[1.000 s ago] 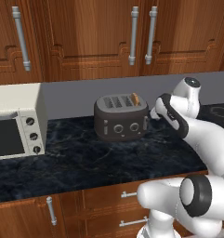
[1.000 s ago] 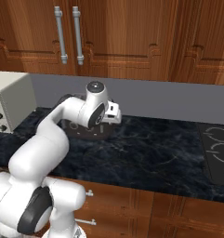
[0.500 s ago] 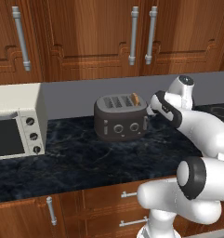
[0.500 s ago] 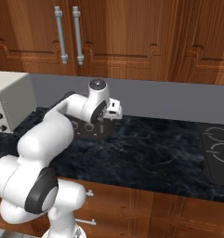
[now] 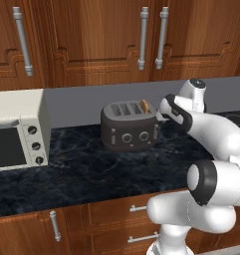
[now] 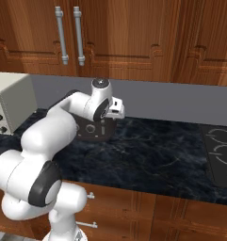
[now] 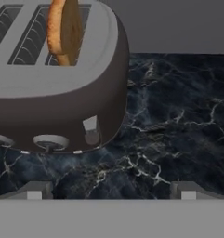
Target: Start the toaster. Once the lever pops up, take the bread to the plate on the dining counter.
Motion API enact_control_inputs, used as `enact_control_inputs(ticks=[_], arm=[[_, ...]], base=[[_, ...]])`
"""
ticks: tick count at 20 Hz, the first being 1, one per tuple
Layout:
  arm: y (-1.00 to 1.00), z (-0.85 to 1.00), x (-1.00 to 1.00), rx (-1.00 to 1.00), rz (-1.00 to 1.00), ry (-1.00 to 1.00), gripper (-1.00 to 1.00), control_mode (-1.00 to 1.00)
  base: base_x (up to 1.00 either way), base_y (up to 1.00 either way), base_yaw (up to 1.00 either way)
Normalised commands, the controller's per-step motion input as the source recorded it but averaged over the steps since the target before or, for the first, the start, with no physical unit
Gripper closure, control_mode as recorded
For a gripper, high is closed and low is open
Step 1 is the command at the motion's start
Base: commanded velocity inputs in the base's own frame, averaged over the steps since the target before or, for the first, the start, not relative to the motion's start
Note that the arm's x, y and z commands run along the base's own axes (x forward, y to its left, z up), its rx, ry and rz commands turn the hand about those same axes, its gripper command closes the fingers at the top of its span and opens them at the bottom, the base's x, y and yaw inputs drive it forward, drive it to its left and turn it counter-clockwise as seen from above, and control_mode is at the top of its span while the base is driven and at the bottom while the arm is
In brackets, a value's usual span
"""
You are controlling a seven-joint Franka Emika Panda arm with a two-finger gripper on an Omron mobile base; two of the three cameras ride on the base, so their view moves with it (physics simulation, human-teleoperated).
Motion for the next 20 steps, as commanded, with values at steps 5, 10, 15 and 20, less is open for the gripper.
enact_control_inputs(ticks=[5,10,15,20], arm=[[0.0,-0.07,0.04,0.0,0.0,0.0,-1.0,-1.0],[0.0,-0.17,0.04,0.0,0.0,0.0,-1.0,-1.0],[0.0,-0.27,0.07,0.0,0.0,0.0,-1.0,-1.0],[0.0,-0.21,0.11,0.0,0.0,0.0,-1.0,-1.0]], base=[[0.0,0.0,0.0],[0.0,0.0,0.0],[0.0,0.0,0.0],[0.0,0.0,0.0]])
